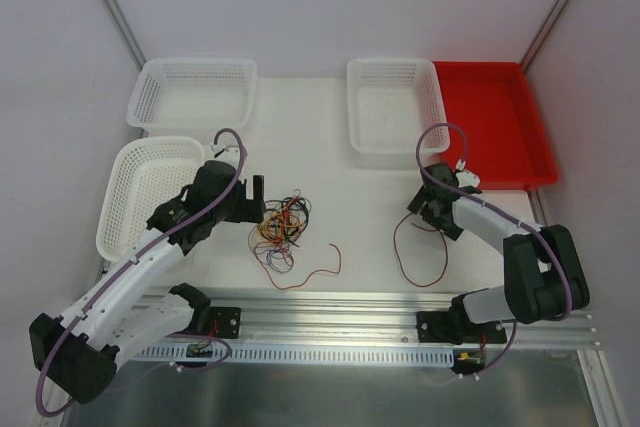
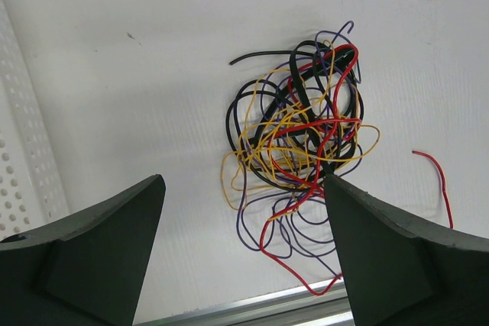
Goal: Untangle the cables
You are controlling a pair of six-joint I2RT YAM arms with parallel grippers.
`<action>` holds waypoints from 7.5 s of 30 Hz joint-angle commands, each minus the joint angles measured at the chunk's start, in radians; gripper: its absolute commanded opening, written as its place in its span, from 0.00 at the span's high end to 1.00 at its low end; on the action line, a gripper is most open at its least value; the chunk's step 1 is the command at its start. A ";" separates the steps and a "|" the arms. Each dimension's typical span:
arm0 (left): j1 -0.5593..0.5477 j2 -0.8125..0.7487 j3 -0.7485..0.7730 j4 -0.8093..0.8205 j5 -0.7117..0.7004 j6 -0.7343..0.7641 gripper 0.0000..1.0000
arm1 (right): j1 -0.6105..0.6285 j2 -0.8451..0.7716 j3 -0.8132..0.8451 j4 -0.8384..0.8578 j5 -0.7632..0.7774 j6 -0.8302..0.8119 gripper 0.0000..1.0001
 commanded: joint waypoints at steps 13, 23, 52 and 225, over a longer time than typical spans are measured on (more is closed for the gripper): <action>0.011 -0.001 -0.009 0.013 -0.027 0.011 0.14 | -0.007 -0.013 -0.047 0.131 -0.041 0.080 0.03; 0.011 0.007 -0.010 0.013 -0.025 0.012 0.13 | -0.004 0.062 0.022 0.061 -0.009 0.088 0.03; 0.011 0.001 -0.012 0.012 -0.031 0.012 0.12 | 0.089 -0.028 0.059 -0.137 -0.074 -0.091 0.99; -0.147 0.073 0.342 -0.007 0.263 -0.054 1.00 | 0.623 -0.058 0.280 0.360 -0.478 -0.346 0.19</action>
